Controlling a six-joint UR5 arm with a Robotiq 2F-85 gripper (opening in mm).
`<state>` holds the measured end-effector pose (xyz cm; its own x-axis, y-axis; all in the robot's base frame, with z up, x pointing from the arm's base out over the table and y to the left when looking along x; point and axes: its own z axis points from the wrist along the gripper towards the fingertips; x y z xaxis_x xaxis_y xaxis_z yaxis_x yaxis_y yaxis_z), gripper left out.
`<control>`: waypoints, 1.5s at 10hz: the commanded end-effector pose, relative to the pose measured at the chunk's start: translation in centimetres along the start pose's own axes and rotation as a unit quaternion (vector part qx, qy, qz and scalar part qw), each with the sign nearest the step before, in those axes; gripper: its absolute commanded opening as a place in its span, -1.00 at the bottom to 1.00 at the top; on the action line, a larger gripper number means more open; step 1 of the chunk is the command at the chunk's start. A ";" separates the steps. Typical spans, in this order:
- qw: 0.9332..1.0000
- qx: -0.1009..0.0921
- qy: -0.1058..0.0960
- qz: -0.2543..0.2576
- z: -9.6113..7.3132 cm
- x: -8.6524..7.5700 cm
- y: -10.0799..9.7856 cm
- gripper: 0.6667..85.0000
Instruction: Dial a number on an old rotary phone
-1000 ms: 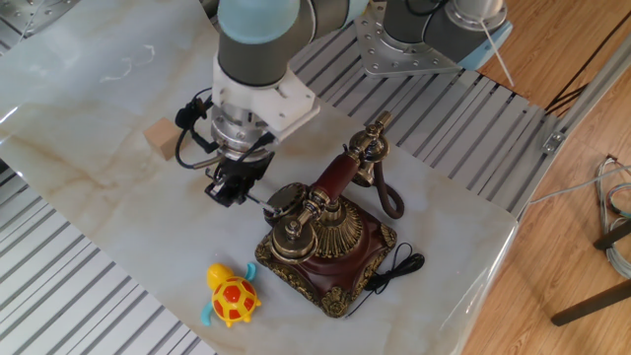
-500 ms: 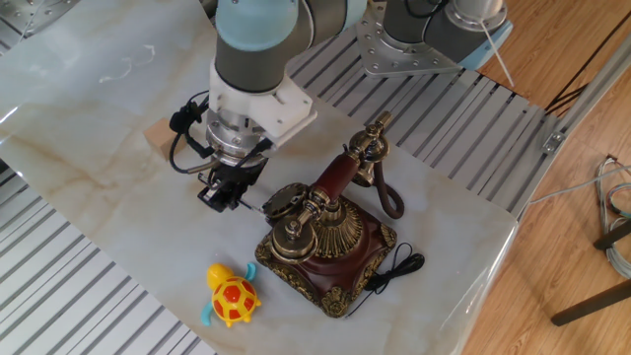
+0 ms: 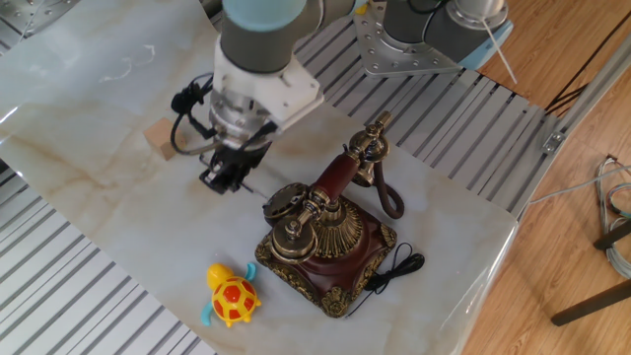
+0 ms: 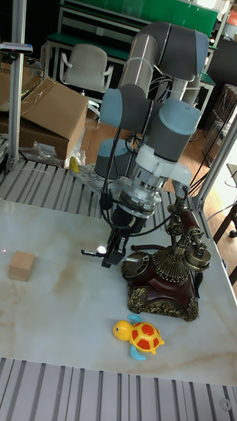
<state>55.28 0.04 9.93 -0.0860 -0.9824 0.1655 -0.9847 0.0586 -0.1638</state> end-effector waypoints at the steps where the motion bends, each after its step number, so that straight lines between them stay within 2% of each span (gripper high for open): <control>1: 1.000 0.003 0.009 0.010 -1.3 1.4 0.7 -0.98; 3: 1.000 -0.002 0.002 0.027 -1.3 1.1 1.0 -0.98; 5: 0.999 0.000 0.015 0.038 -1.3 1.7 0.9 -0.98; 9: 0.998 0.006 0.026 0.052 -1.3 2.3 0.7 -0.98; 12: 0.997 -0.005 0.037 0.065 -1.4 2.9 1.3 -0.98; 15: 0.994 0.004 0.053 0.091 -1.0 0.6 1.3 -0.98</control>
<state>53.79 -1.64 11.25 -0.2315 -0.9447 0.2324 -0.9629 0.1885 -0.1929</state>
